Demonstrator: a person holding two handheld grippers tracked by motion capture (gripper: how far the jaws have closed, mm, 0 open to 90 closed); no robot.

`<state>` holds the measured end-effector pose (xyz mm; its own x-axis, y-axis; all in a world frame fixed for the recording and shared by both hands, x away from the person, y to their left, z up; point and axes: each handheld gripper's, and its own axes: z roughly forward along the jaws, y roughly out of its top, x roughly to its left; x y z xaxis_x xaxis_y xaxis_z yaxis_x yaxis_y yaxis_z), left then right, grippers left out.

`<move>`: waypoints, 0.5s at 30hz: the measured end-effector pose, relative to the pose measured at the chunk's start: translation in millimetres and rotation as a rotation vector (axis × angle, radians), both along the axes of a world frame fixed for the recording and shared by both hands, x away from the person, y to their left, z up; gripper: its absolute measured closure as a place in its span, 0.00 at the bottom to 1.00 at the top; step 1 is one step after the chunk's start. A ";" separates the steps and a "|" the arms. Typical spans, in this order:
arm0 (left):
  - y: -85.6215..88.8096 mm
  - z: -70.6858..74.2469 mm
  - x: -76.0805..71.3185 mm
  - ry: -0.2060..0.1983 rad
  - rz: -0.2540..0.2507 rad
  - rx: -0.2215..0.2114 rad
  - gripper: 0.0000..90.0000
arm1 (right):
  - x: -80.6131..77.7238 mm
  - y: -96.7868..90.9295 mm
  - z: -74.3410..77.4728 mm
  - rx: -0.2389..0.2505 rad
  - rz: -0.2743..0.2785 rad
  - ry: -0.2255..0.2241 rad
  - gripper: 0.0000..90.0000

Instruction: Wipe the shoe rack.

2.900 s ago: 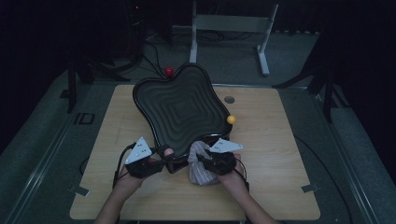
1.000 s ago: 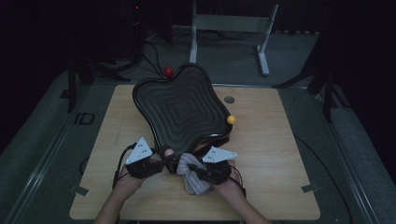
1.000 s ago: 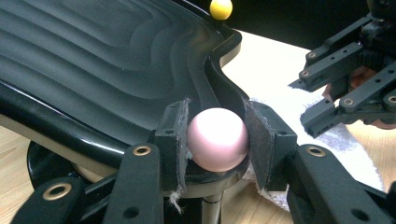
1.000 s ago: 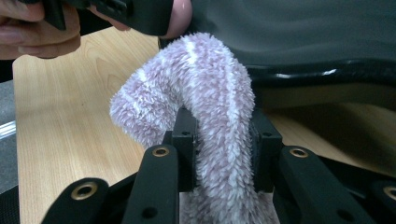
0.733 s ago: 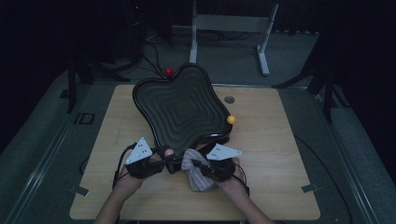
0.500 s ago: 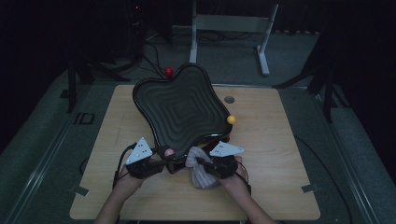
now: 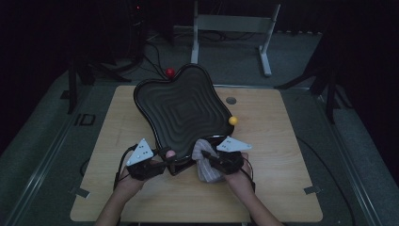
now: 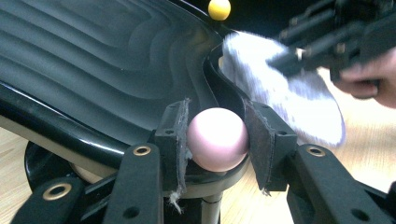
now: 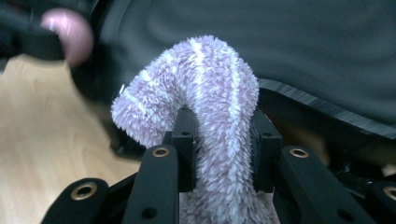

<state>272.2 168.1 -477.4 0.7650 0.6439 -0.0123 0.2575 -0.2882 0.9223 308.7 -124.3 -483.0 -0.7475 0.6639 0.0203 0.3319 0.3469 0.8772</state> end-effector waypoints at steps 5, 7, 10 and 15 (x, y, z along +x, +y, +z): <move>-0.1 0.1 -0.1 0.001 0.001 0.001 0.67 | 5.7 6.8 -7.7 -0.007 0.001 0.015 0.77; 0.8 0.1 0.0 0.003 0.002 -0.001 0.67 | 4.4 10.3 -14.2 -0.028 0.004 0.020 0.77; 0.7 0.0 0.0 0.002 0.001 -0.002 0.67 | 5.8 7.5 -13.4 -0.034 0.010 0.032 0.77; 0.8 -0.2 -0.1 0.002 0.000 -0.003 0.67 | 8.2 -9.0 5.5 -0.001 -0.046 -0.014 0.77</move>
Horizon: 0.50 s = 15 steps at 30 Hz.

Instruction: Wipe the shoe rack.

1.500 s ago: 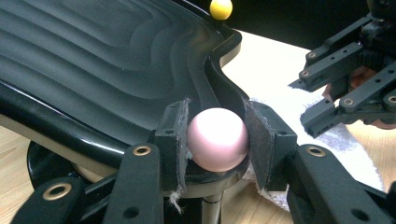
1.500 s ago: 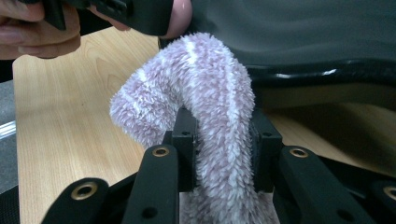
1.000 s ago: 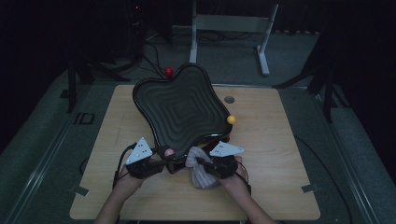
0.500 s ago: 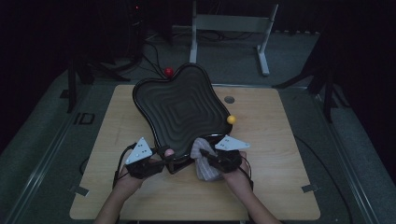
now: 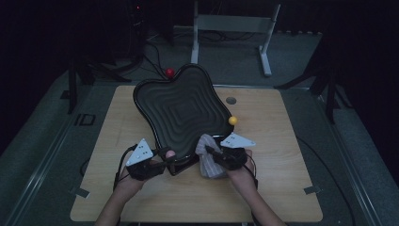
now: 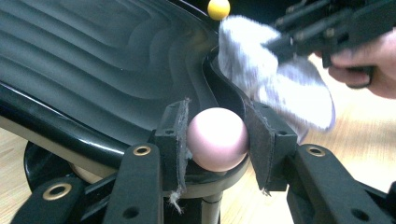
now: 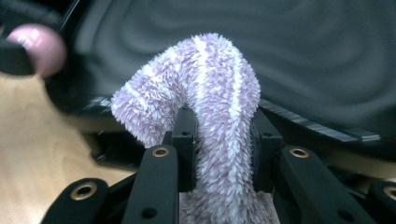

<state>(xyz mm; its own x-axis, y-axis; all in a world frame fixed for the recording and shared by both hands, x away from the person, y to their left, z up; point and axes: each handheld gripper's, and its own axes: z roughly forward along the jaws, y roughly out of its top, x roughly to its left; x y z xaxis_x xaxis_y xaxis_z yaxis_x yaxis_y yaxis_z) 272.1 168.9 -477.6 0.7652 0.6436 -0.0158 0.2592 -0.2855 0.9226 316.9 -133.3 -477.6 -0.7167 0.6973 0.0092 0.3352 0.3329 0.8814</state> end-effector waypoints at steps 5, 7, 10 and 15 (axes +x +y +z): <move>-0.3 0.4 -0.2 -0.002 -0.001 0.007 0.67 | 8.9 -8.2 -11.0 -0.016 -0.026 0.023 0.77; -0.5 0.8 -0.3 -0.002 -0.001 0.010 0.67 | 11.7 -10.0 -16.9 -0.022 -0.029 0.040 0.77; 0.0 0.2 0.0 -0.001 -0.004 0.003 0.67 | 12.0 -12.0 -18.8 -0.034 -0.031 0.050 0.77; 0.0 0.1 -0.1 -0.002 -0.003 0.003 0.67 | 11.9 -25.1 -9.7 -0.045 -0.052 0.028 0.77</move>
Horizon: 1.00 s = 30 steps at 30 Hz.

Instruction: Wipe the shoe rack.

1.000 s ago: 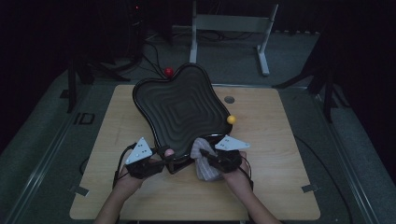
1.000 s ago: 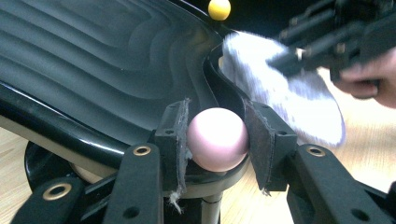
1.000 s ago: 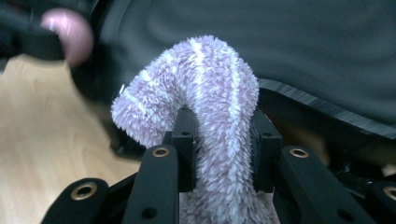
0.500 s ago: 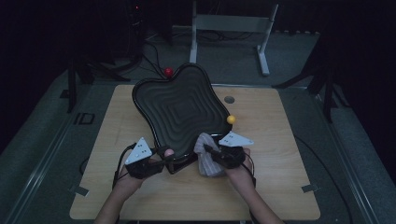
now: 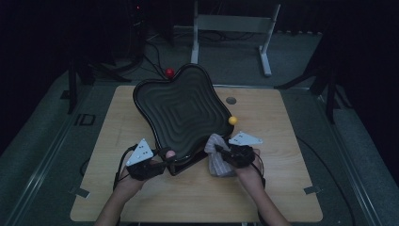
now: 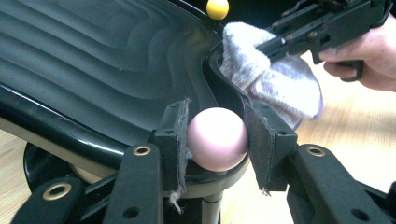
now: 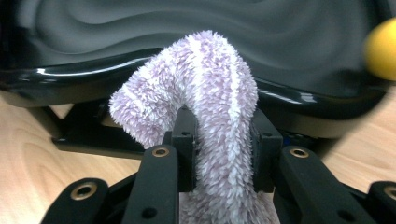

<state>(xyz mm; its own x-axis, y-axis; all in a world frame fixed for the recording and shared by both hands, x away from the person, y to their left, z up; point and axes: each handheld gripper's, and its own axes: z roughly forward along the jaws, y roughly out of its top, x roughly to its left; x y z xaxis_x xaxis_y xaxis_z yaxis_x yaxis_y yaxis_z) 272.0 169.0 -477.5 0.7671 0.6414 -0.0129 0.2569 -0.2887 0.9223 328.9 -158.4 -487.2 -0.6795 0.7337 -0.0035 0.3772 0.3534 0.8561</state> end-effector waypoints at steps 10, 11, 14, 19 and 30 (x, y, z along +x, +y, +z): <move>-0.7 0.2 0.4 0.000 -0.002 0.002 0.67 | 10.6 -38.0 2.1 0.021 -0.104 0.007 0.77; -0.4 0.0 0.4 0.001 -0.003 -0.001 0.67 | 11.8 -40.6 2.6 0.021 -0.119 0.003 0.77; -0.5 0.1 0.4 0.002 -0.003 0.000 0.67 | 16.0 -47.7 3.9 0.017 -0.161 -0.012 0.77; 0.0 -0.1 0.5 0.004 -0.005 -0.004 0.67 | 23.2 -59.1 7.7 0.038 -0.224 -0.039 0.77; 0.3 -0.8 0.9 0.003 -0.007 -0.011 0.67 | 39.1 -52.4 -10.5 0.007 -0.185 0.023 0.77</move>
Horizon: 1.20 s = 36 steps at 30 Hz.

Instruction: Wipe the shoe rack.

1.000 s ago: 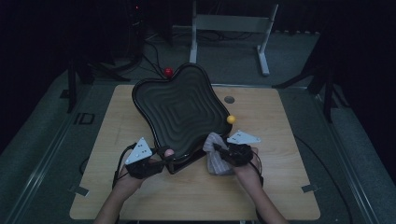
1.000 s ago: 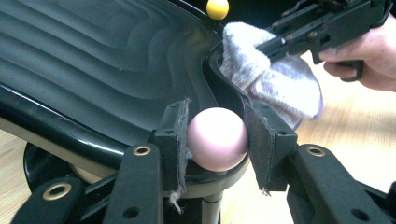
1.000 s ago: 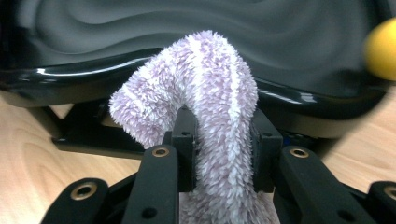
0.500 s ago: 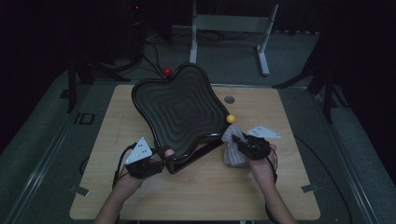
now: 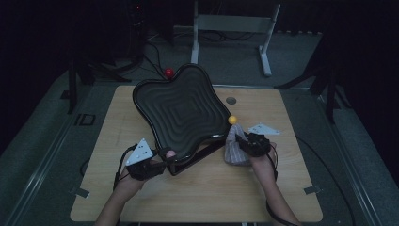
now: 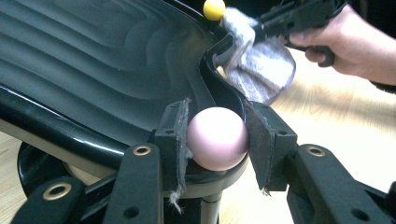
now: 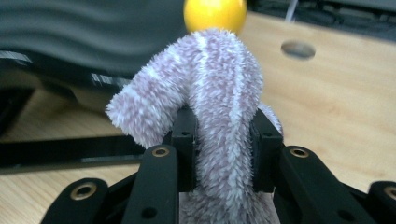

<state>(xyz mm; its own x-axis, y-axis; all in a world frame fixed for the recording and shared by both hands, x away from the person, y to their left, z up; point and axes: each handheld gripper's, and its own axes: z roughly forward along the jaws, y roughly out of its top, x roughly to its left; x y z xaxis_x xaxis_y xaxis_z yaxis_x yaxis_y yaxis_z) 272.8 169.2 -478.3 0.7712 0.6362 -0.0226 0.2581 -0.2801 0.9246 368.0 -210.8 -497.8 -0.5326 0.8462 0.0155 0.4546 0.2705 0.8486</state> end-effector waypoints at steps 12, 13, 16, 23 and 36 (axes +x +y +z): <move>-0.7 0.1 -0.4 -0.002 0.003 0.003 0.67 | -5.8 21.7 -35.2 -0.006 0.064 0.110 0.77; -0.7 0.3 -0.5 -0.003 0.004 0.006 0.67 | -6.4 26.7 -36.5 -0.027 0.072 0.103 0.77; -0.4 -0.3 -0.4 -0.002 0.003 -0.001 0.67 | -6.4 29.5 -30.4 -0.025 0.064 0.069 0.77; -0.5 0.3 -0.4 -0.003 0.002 0.005 0.67 | 4.5 14.8 -30.4 -0.023 -0.022 0.037 0.77; -1.3 0.4 -0.2 -0.002 -0.001 0.007 0.67 | 10.3 11.6 -31.4 -0.008 -0.043 0.030 0.77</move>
<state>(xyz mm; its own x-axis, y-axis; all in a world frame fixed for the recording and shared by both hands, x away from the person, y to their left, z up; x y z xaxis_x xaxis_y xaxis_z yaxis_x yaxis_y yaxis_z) 272.6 168.0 -477.9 0.7716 0.6358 -0.0170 0.2564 -0.2865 0.9231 378.3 -199.1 -529.2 -0.4953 0.8684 0.0244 0.4910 0.2567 0.8325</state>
